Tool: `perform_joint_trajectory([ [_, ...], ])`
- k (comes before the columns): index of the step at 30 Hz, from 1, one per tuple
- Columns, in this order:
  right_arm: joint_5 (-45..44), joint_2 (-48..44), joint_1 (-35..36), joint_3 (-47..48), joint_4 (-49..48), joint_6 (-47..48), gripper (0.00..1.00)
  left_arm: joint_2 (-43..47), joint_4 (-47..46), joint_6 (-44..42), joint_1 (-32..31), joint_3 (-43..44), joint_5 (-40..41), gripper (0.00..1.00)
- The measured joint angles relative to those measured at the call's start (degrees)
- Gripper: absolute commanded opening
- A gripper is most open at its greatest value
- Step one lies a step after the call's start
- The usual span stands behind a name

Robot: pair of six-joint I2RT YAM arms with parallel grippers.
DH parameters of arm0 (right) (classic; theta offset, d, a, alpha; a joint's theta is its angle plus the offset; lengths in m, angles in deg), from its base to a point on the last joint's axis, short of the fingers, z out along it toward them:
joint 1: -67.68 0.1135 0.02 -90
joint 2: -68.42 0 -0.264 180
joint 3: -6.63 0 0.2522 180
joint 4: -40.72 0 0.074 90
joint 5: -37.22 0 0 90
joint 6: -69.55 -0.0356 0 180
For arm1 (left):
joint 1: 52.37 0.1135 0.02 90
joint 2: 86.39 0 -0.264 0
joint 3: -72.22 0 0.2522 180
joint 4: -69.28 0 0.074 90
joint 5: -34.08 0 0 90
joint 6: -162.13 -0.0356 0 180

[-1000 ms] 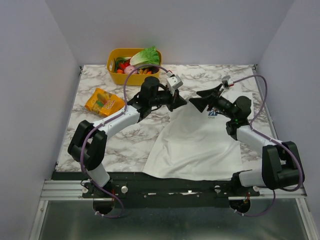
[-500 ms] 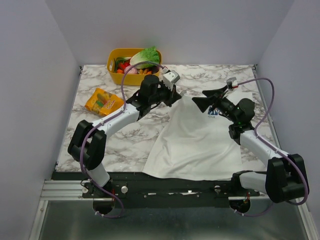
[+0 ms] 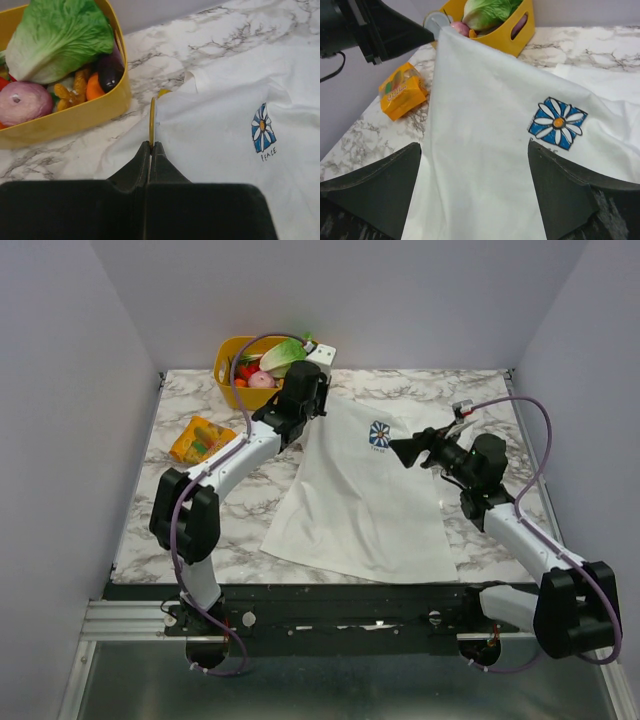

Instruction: Pin the brooch onto the clothing

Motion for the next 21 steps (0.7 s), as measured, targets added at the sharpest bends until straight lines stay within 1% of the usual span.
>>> perform_joint_trajectory([
  [1,-0.4,-0.2,0.0,0.1,1.1,0.0,0.95,-0.8,0.8,-0.3,0.0,1.6,1.2,0.01],
  [3,-1.3,-0.7,0.0,0.3,3.8,0.0,0.95,-2.3,1.9,-0.9,0.1,3.9,2.8,0.1],
  [4,-1.8,-1.1,0.0,0.4,5.1,0.0,0.96,-3.1,2.4,-1.4,-0.1,4.7,3.6,0.28],
  [6,-3.2,-2.4,0.0,0.4,8.7,0.1,0.96,-4.4,3.3,-2.3,-0.5,5.5,5.2,0.56],
  [7,-4.1,-3.1,0.0,0.4,10.6,0.2,0.96,-5.2,3.9,-2.7,-0.9,5.7,5.7,0.8],
  [9,-5.8,-4.8,0.0,0.4,14.6,0.2,0.97,-6.7,5.8,-3.0,-1.8,6.3,6.8,0.98],
  [12,-8.2,-8.2,0.0,0.1,20.5,-0.1,0.98,-8.5,9.3,-2.4,-2.8,7.4,7.7,0.99],
  [16,-10.8,-12.8,0.0,-0.7,28.9,-1.2,0.98,-6.9,11.1,-0.7,-3.5,5.3,7.8,0.99],
  [21,-14.1,-16.1,0.8,-0.9,40.2,-3.8,1.0,3.0,12.8,3.4,-2.8,-4.5,7.2,0.99],
])
